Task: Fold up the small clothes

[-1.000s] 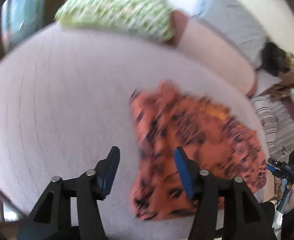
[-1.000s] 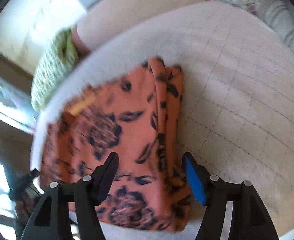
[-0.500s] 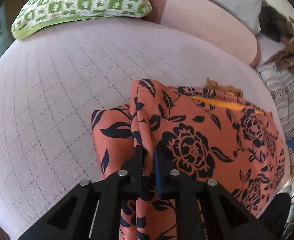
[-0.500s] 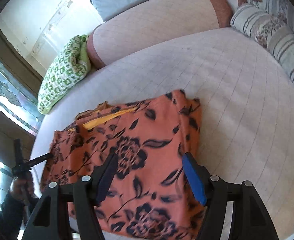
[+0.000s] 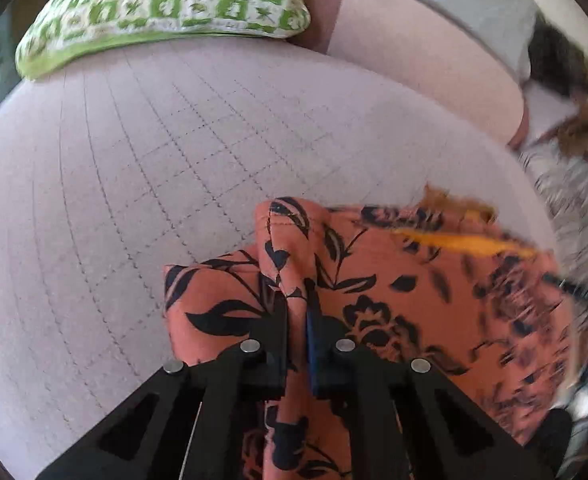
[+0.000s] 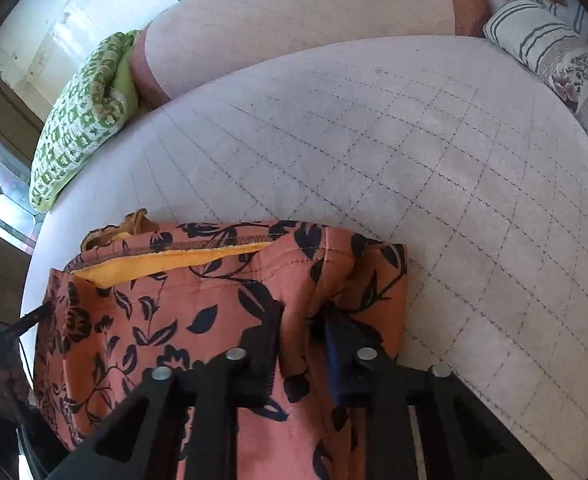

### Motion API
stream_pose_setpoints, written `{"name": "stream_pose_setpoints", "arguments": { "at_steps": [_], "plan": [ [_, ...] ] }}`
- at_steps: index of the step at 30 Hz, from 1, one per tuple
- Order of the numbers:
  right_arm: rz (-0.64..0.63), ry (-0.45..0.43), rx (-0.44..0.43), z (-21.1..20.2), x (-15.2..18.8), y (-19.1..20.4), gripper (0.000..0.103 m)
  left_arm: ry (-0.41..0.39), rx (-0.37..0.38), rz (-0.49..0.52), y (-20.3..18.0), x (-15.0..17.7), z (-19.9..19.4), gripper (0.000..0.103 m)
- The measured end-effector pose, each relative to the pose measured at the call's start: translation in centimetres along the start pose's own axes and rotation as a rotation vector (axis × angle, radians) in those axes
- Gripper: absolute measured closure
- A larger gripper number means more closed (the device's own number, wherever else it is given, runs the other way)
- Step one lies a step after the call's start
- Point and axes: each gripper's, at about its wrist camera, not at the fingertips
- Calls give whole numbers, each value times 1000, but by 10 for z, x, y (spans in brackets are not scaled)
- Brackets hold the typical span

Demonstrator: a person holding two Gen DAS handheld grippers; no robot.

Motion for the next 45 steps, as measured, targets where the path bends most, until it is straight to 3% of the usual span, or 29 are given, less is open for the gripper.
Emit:
{"name": "stream_pose_setpoints", "arguments": {
  "at_steps": [5,8,11,13,14,16,17,18,19,21,22,23,27,28,29,30,31,35,38,39,40,42,45],
  "plan": [
    [-2,-99,-28,-55,1,10,97,-179,12,-14,-7,15,-82,97],
    [-8,-151,-46,-89,6,16,97,-214,8,-49,2,34,-112,96],
    [4,-121,-65,-74,6,9,97,-166,-56,-61,21,39,-73,95],
    [58,-66,-10,-41,10,-10,96,-93,-94,-95,35,36,-36,94],
    [103,-22,-3,-26,14,-21,96,-55,-70,-133,46,36,-21,91],
    [163,19,-38,-8,24,-36,95,-99,-47,-151,50,33,-26,89],
    [162,-6,-53,-13,25,-37,94,-103,-50,-153,51,30,-30,72],
    [159,-36,-72,-21,25,-37,92,-114,-57,-149,51,28,-35,61],
    [151,-58,-81,-28,24,-37,84,-134,-70,-140,51,27,-41,51],
    [132,-96,-72,-41,19,-36,66,-157,-66,-133,52,22,-47,51],
    [129,-104,-82,-45,15,-34,42,-156,-49,-129,51,19,-48,51],
    [119,-115,-93,-48,12,-31,28,-146,-32,-115,48,16,-47,51],
    [53,-100,-68,-35,-1,-17,28,-107,-57,-13,27,13,-28,51],
    [44,-78,-54,-28,-3,-16,30,-93,-56,-10,25,12,-20,56],
    [37,-41,-36,-17,-4,-16,45,-79,-65,-6,24,10,-14,86],
    [36,-6,-30,-8,-5,-17,69,-67,-92,5,23,9,-12,99],
    [36,16,-26,-4,-6,-15,98,-77,-98,3,21,9,-15,99],
    [-19,-128,-20,-53,-14,5,99,-219,-130,38,16,11,-53,99],
    [69,-91,44,-26,-25,-26,98,-112,-137,-50,41,6,-14,98],
    [138,-39,-25,-9,-22,-40,97,-94,-125,-73,46,7,-6,98],
    [182,-15,-47,-1,-17,-46,96,-105,-123,-67,46,7,-5,97],
    [179,-75,-48,-7,-9,-46,94,-139,-155,-18,39,9,-10,92],
    [159,-74,-20,-18,-5,-40,84,-128,-162,-16,34,12,-14,88]
  ]
}}
Point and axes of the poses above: each gripper's, at about its wrist camera, not at the fingertips, and z roughly the way its jaws point, y to its left, x to its underside
